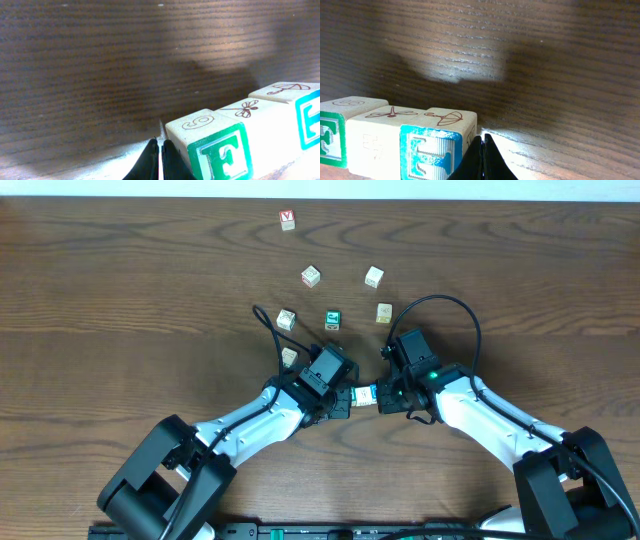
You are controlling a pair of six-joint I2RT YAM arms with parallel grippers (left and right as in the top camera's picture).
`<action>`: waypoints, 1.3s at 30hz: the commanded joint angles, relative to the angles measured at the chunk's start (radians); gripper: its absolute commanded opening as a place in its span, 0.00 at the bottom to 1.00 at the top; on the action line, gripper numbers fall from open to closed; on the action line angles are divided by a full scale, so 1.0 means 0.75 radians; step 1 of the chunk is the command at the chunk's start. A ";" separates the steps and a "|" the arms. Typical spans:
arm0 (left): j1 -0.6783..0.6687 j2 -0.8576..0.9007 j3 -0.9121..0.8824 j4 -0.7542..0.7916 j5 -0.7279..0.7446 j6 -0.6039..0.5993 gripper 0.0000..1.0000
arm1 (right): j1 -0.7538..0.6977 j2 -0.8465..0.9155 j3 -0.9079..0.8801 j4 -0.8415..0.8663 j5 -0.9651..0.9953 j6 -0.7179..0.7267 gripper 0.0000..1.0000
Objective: Lift 3 blocks
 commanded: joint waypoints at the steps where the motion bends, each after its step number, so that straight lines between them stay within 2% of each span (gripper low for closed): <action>1: -0.035 -0.055 0.110 0.062 0.230 0.027 0.07 | 0.090 -0.036 0.061 0.018 -0.335 -0.026 0.01; 39: 0.000 -0.161 0.131 0.013 0.230 0.056 0.07 | 0.090 -0.158 0.116 -0.086 -0.327 -0.040 0.01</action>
